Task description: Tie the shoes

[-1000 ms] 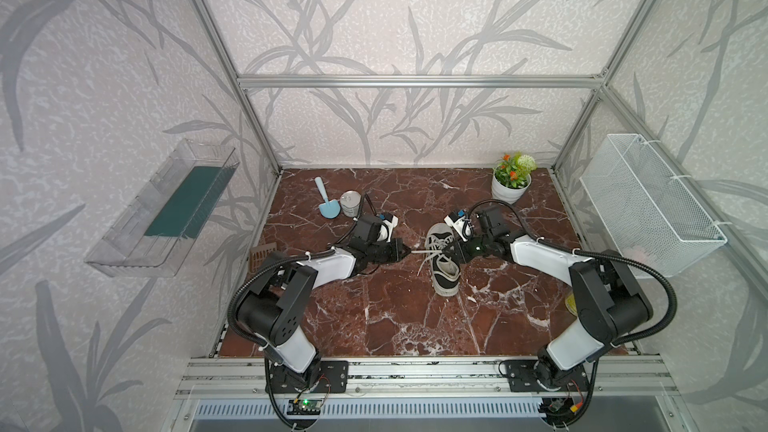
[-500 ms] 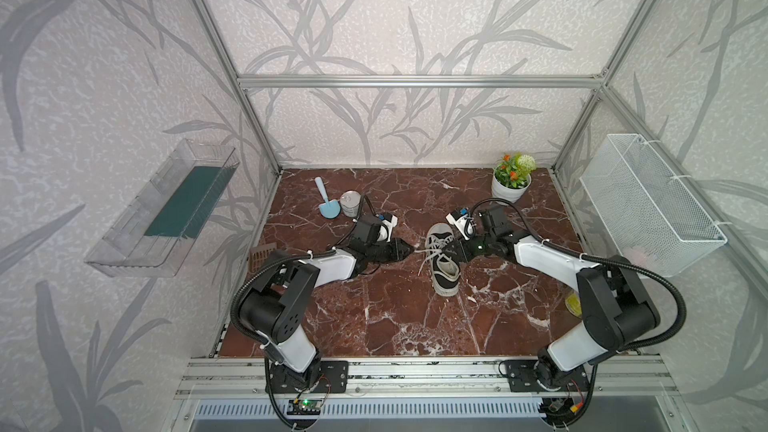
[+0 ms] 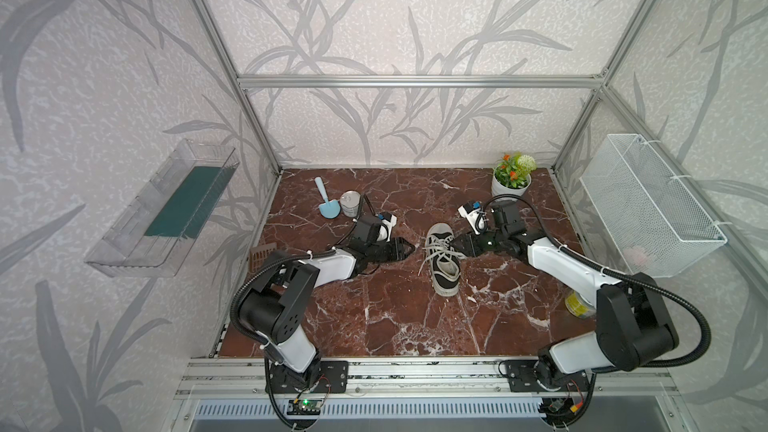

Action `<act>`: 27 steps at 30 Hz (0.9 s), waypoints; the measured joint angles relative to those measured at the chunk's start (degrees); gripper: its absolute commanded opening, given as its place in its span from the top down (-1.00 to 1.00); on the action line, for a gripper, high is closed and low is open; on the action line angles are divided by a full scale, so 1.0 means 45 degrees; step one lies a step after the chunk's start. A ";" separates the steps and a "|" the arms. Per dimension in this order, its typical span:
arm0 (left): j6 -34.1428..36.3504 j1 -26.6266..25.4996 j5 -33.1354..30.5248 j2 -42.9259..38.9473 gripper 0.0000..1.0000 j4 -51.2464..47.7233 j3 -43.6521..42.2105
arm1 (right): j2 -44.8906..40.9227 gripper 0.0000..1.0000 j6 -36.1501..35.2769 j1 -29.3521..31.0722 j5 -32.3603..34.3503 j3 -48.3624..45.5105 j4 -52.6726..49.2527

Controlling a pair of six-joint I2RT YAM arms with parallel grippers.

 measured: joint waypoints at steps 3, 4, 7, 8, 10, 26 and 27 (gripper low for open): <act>0.0000 -0.0019 0.0034 0.0000 -0.01 -0.0049 0.0087 | 0.0311 0.16 0.0039 -0.0029 -0.0180 0.0102 -0.0107; 0.0000 -0.0039 0.0058 0.0000 -0.01 -0.0068 0.0126 | 0.0398 0.16 0.0044 -0.0029 -0.0243 0.0107 -0.0112; -0.0010 -0.0131 0.0078 0.0019 -0.01 -0.0097 0.0131 | 0.0631 0.17 0.0112 -0.0029 -0.0447 0.0107 -0.0160; -0.0029 -0.0160 0.0092 0.0044 -0.01 -0.0087 0.0131 | 0.0685 0.17 0.0126 -0.0029 -0.0491 0.0121 -0.0165; -0.0073 -0.0253 0.0107 0.0165 0.00 -0.0005 0.0131 | 0.0816 0.18 0.0146 -0.0015 -0.0597 0.0194 -0.0185; -0.0563 -0.1214 0.0452 0.1025 0.00 0.0937 -0.0452 | 0.2302 0.10 -0.0087 0.0787 -0.1054 0.2059 -0.0840; -0.0602 -0.1297 0.0466 0.1122 0.00 0.1025 -0.0471 | 0.2380 0.09 -0.0112 0.0806 -0.1073 0.2127 -0.0923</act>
